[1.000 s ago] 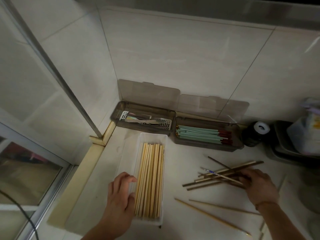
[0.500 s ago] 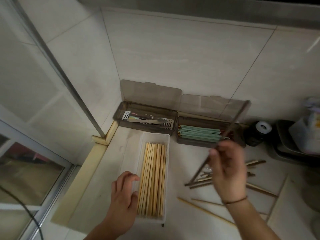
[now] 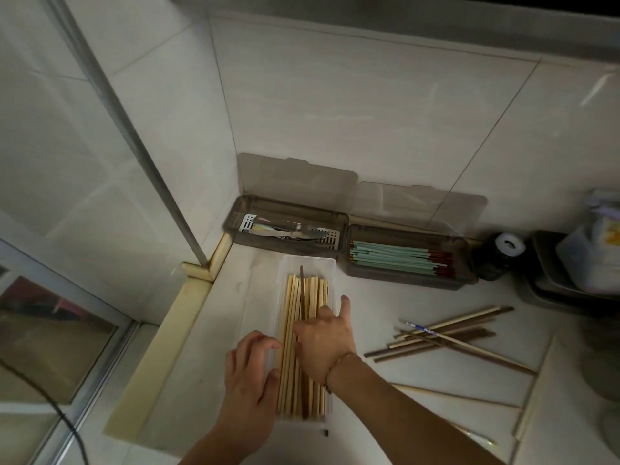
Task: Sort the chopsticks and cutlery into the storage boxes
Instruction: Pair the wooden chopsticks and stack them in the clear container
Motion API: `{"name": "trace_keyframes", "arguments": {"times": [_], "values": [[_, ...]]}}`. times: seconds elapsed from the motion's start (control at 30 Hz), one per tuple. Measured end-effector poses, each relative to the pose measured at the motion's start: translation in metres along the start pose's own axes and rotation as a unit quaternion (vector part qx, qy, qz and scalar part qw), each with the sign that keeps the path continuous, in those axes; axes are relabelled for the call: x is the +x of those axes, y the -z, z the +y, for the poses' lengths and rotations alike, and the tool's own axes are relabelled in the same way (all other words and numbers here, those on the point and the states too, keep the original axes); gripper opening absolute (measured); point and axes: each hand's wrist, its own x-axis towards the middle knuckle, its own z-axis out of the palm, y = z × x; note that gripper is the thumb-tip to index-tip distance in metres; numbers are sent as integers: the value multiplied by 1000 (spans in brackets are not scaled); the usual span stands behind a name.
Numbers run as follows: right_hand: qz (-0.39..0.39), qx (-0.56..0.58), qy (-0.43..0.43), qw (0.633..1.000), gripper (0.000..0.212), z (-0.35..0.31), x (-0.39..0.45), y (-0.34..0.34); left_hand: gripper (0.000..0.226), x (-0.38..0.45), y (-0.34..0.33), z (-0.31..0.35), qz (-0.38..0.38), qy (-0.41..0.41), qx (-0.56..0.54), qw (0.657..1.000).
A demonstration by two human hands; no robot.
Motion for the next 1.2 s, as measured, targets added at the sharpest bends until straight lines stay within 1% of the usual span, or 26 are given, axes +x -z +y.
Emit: {"name": "trace_keyframes", "arguments": {"times": [0.13, 0.23, 0.37, 0.47, 0.57, 0.73, 0.8, 0.87, 0.97, 1.03, 1.1, 1.13, 1.2], "values": [[9, -12, 21, 1000, 21, 4, -4, -1, 38, 0, 0, 0, -2, -2, 2, 1000], [-7, -8, 36, 999, 24, 7, -7, -1, 39, 1, 1, 1, -3, -4, 2, 1000], [-15, -12, 38, 999, 20, 6, -10, 0, 40, 1, 0, 2, -1, -4, 13, 1000], [-3, -10, 33, 999, 15, 5, -11, 1, 40, 1, 0, 3, -5, -3, 18, 1000], [22, 19, 22, 999, 12, 4, -14, 1, 39, 2, 1, 5, -5, 0, 20, 1000], [75, 77, -10, 994, 28, 4, -17, 4, 39, 2, 1, 6, -2, -4, 23, 1000], [59, 51, -6, 997, 28, 3, -16, 8, 38, 1, 1, 6, -4, -2, 22, 1000], [36, 24, 2, 999, 24, 3, -15, 8, 39, 1, 1, 7, -7, 0, 25, 1000], [25, 28, 2, 999, 21, 1, -15, 3, 39, 1, 2, 9, -13, 5, 29, 999], [32, 61, -6, 998, 23, 0, -17, 3, 39, 1, 3, 10, -16, 5, 30, 999], [62, 139, -22, 988, 23, 0, -22, 10, 40, 2, 4, 10, -21, 6, 33, 999], [89, 195, -28, 976, 21, 2, -25, 15, 38, 2, 4, 10, -24, 5, 37, 999], [165, 320, -25, 933, 16, 10, -34, 24, 37, 2, 6, 11, -22, -6, 42, 999]]}}
